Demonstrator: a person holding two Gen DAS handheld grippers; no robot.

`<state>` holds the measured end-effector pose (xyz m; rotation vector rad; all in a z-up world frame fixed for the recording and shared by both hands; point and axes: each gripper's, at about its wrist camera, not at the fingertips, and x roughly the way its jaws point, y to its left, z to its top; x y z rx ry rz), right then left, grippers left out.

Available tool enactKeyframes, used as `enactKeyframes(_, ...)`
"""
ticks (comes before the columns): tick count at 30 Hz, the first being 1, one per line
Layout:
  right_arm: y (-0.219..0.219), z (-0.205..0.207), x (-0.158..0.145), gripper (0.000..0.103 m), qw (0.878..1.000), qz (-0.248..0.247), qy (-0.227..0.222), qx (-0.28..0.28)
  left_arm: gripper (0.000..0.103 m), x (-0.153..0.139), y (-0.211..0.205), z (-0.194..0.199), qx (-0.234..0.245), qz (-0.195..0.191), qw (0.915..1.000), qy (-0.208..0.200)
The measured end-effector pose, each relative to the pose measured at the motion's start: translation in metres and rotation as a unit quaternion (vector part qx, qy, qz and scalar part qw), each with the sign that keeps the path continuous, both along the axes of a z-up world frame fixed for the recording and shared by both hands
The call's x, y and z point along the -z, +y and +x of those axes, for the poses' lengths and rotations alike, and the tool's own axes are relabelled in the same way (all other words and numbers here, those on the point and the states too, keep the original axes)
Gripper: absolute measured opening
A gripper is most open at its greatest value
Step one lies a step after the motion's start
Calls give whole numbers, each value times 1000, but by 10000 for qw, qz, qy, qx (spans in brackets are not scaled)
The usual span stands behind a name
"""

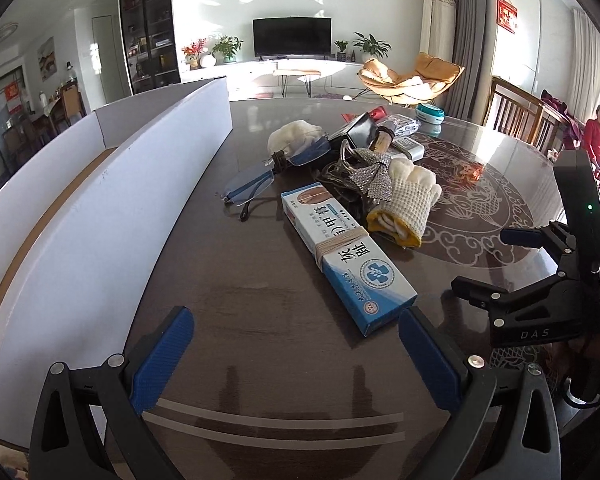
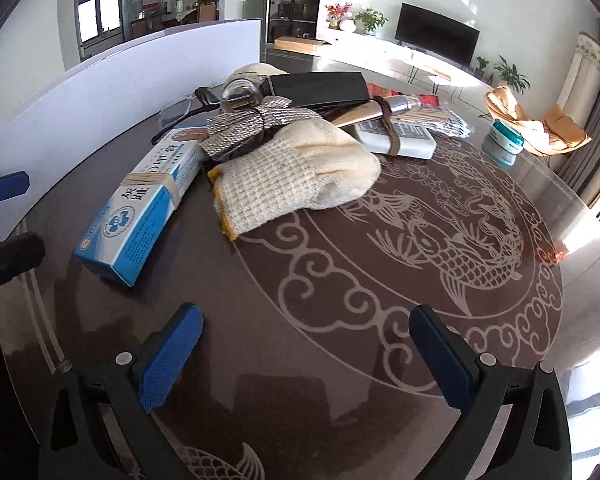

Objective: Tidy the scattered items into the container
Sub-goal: 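Close the left gripper on the nail cream box while the right approaches the glove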

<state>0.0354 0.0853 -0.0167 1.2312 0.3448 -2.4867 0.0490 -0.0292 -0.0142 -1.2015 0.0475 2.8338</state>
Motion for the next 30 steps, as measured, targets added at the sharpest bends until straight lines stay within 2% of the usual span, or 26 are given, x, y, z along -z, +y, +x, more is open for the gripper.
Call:
enactKeyframes(4, 37, -9, -1, 103, 9968, -503, -196, 591, 103, -5, 11, -6, 130, 153, 9998, 22)
enactKeyframes(7, 43, -7, 0, 103, 9963, -306, -187, 777, 103, -5, 17, -14, 173, 214, 9996, -19)
enactKeyframes(13, 43, -4, -1, 103, 9964, -237, -182, 794, 103, -3, 18, -26, 207, 412, 9988, -149)
enactKeyframes(19, 43, -4, -1, 103, 9964, -240, -182, 793, 103, -5, 22, -31, 239, 334, 9991, -141)
enactKeyframes(24, 43, -4, -1, 103, 9964, -238, -180, 794, 103, -6, 22, -36, 237, 474, 9984, -174)
enactKeyframes(30, 43, -4, -1, 103, 9964, -239, -180, 794, 103, -3, 30, -40, 258, 386, 9987, -216)
